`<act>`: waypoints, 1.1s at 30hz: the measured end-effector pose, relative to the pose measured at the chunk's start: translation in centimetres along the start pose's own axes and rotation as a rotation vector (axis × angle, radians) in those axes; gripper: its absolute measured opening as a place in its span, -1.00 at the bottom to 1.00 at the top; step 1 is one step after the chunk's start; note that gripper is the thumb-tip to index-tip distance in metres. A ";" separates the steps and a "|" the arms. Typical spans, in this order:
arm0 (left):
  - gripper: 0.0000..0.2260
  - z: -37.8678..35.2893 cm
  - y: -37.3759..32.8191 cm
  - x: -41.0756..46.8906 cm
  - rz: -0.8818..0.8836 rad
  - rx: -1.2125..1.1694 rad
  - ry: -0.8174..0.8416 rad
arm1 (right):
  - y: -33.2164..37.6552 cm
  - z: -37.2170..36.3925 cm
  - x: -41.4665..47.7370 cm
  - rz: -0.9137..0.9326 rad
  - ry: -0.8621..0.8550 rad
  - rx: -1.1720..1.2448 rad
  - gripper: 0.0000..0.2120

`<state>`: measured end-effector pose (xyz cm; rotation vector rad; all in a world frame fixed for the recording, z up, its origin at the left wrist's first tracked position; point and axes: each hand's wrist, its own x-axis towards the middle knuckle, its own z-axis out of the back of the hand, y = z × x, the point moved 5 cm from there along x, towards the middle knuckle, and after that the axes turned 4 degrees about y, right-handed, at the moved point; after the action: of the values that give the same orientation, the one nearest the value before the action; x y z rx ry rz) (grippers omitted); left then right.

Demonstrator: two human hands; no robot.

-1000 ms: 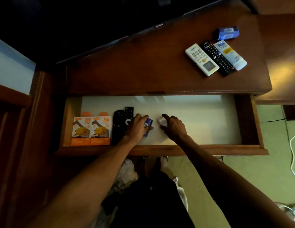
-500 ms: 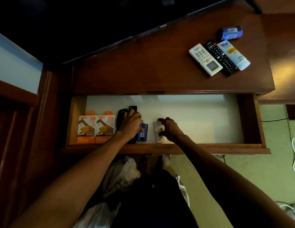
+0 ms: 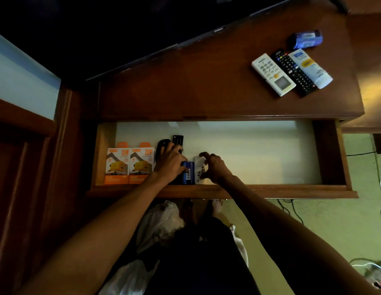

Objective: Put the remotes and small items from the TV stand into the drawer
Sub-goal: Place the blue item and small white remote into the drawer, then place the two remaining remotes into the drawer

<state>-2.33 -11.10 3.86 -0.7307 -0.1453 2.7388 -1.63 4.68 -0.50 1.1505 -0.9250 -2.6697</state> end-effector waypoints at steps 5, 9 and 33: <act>-0.61 0.8 -0.2 0.2 -0.017 -0.067 -0.013 | 0.6 0.8 -0.7 0.007 0.041 -0.066 -0.24; -0.65 4.7 -1.6 0.1 -0.098 -0.394 -0.140 | 0.7 4.1 -2.2 0.003 0.029 -0.111 -0.34; -0.31 20.1 -19.7 22.5 -0.383 -0.002 -0.115 | -10.8 41.1 -5.4 -0.093 -0.530 0.001 -0.67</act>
<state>-25.76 14.27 14.06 -0.4865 -0.2813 2.4124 -24.38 35.50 18.67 0.4892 -0.9475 -3.1160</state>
